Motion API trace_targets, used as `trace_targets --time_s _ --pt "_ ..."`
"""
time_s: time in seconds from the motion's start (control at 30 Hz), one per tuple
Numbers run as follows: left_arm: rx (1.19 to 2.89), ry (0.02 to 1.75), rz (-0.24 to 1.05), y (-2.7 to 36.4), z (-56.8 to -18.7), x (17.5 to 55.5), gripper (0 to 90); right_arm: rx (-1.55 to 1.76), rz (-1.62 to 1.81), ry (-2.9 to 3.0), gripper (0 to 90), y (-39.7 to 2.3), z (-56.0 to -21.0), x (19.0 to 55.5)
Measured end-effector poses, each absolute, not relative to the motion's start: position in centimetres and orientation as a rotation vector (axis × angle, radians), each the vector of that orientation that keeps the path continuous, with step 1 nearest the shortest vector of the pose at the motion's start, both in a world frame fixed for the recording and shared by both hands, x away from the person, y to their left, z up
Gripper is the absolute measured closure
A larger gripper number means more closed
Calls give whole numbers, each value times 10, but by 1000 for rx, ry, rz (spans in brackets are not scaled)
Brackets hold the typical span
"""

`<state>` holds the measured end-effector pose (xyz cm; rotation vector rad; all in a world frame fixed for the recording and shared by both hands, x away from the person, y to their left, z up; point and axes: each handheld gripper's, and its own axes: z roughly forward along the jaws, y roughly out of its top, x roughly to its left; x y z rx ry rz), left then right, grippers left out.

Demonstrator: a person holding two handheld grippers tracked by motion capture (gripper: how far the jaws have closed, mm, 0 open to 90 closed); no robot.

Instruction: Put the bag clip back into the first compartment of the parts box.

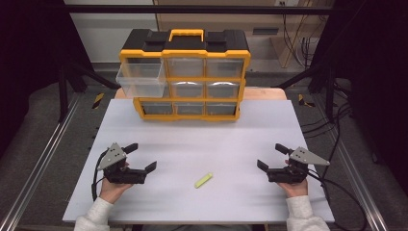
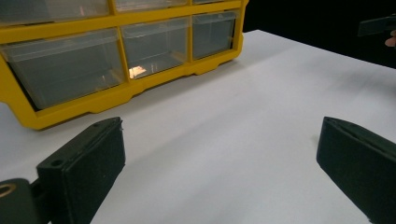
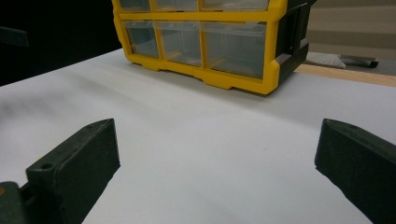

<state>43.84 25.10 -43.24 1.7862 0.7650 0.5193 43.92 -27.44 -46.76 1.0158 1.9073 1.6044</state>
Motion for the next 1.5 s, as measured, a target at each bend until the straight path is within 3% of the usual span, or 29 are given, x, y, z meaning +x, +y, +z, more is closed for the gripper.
trace_targets --time_s 1.5 --pt "1951 668 401 159 -416 436 17 1019 1602 1910 4 -274 -468 439"
